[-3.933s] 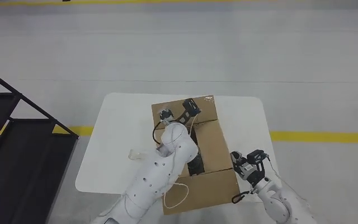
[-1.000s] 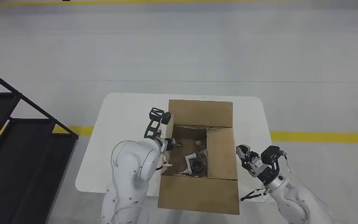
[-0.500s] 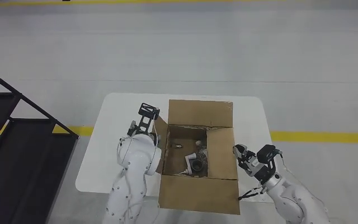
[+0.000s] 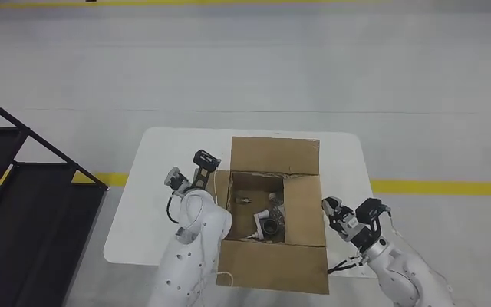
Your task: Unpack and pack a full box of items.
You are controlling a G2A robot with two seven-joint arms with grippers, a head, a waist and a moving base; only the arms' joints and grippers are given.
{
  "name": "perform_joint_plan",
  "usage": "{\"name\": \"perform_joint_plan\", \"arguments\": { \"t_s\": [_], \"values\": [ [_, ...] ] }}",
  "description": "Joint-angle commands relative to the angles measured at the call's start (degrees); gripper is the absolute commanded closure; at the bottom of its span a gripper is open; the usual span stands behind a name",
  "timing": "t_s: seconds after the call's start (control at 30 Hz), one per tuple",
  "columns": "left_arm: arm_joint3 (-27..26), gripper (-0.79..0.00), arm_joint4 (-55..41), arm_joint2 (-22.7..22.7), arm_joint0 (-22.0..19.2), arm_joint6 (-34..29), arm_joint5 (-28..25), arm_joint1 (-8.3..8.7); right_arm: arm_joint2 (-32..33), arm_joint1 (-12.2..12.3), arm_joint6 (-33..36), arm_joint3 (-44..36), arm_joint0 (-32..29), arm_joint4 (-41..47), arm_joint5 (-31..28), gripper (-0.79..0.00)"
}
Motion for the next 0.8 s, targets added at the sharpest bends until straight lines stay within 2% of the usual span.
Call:
{"name": "perform_joint_plan", "arguments": {
  "t_s": [0.0, 0.27, 0.37, 0.47, 0.6, 0.77],
  "values": [
    [-0.4, -0.785, 0.9, 0.4, -0.1, 0.4, 0.0, -0.09, 0.5, 0.0, -0.4, -0.1, -0.3, 0.1, 0.2, 0.000],
    [-8.7, -0.785, 7.5, 2.9, 0.2, 1.6, -1.3, -0.34, 5.4, 0.1, -4.4, -0.5, -3.0, 2.7, 3.4, 0.000],
    [-11.9, -0.785, 4.8, 4.3, 0.9, 2.1, -1.1, -0.78, 6.9, 0.1, -4.8, 0.4, -3.8, 3.6, 5.1, 0.000],
    [-15.0, -0.785, -4.4, 5.5, 1.2, 3.1, -2.4, -1.46, 7.4, 0.0, -4.7, 2.2, -3.9, 4.2, 6.6, 0.000],
    [-15.9, -0.785, -20.7, 6.6, 0.9, 3.0, -4.9, -2.44, 6.9, -0.2, -4.4, 5.1, -3.5, 4.7, 7.0, 0.000],
    [-12.3, -0.785, -41.3, 7.5, -1.2, 0.6, -6.9, -3.62, 5.3, -0.5, -4.1, 7.8, -2.9, 3.8, 7.5, 0.000]
  ]
}}
